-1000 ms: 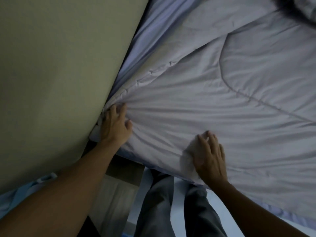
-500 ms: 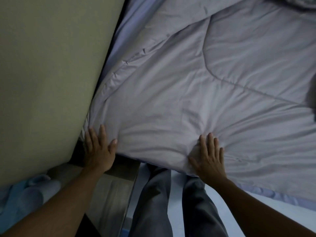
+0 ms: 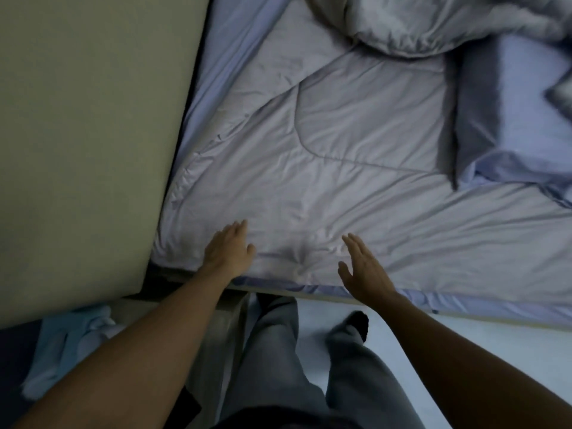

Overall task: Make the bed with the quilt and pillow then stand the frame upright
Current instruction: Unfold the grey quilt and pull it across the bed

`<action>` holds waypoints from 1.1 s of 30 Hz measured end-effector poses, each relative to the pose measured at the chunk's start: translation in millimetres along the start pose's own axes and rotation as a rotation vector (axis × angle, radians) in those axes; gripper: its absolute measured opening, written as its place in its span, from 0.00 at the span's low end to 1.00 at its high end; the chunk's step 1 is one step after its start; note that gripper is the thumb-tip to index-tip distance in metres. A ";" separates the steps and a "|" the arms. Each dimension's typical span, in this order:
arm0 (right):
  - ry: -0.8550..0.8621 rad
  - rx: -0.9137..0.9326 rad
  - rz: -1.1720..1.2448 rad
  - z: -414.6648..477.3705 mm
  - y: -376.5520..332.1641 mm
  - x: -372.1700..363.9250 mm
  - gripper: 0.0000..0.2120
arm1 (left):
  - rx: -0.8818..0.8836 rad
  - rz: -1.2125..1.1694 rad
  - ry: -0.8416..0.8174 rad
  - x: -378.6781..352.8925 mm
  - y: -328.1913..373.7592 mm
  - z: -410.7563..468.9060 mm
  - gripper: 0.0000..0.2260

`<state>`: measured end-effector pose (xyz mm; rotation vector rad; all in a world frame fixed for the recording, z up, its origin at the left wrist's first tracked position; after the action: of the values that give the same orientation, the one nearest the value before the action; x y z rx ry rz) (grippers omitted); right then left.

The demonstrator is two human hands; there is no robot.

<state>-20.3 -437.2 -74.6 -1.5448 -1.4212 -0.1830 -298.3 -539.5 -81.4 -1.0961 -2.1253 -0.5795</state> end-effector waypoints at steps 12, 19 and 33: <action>0.219 0.051 0.097 -112.6 108.1 151.7 0.26 | -0.313 0.085 -0.049 10.0 255.6 -94.4 0.23; 0.346 0.016 0.172 -190.4 215.3 244.0 0.27 | -0.444 0.118 -0.030 -7.9 425.5 -140.5 0.21; 0.799 -0.059 0.674 -262.7 384.7 442.2 0.17 | -0.766 -0.376 0.084 31.7 741.1 -167.2 0.11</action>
<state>556.1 -260.8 147.1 -1.6434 -0.2529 -0.3757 364.5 -223.1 115.2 -1.0063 -2.0821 -1.6823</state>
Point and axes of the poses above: each hand's wrist, its own z-axis towards the middle knuckle, its own x-axis out of the back of the hand, y = z × x, the point moved 9 cm from there along z, towards the middle knuckle, and after that the axes turned 7 degrees about z, right-handed, at the moved point
